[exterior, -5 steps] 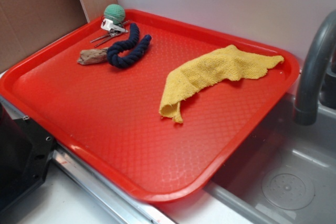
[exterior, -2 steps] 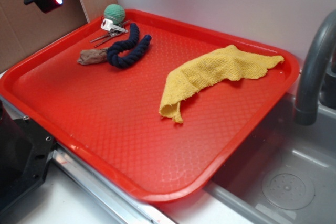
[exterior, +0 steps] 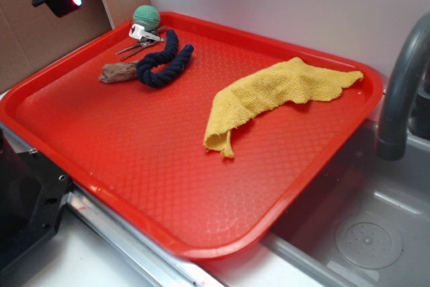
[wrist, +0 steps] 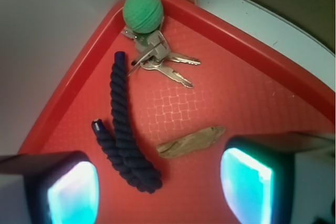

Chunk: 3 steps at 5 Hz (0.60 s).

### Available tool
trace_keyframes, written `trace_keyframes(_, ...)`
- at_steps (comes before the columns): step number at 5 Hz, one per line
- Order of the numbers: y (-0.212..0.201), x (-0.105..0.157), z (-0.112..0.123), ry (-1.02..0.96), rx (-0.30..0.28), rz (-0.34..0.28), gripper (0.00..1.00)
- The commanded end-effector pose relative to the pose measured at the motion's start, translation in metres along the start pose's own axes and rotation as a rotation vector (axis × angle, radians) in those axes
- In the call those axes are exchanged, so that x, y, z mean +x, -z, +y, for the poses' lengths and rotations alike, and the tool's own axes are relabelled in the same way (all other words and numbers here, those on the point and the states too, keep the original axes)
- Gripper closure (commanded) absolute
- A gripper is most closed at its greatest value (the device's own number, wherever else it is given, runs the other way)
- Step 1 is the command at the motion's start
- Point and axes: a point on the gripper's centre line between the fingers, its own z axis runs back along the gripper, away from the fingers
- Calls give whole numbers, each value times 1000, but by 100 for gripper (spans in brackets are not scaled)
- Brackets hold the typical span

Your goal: Grab the silver keys.

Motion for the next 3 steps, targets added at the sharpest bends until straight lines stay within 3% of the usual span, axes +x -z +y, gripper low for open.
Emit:
trace_keyframes(1, 12, 21, 1, -88, -39, -54, 0)
trace_keyframes(2, 32, 29, -12, -169, -77, -68, 0)
trace_keyframes(3, 52, 29, -21, -234, -73, -86, 0)
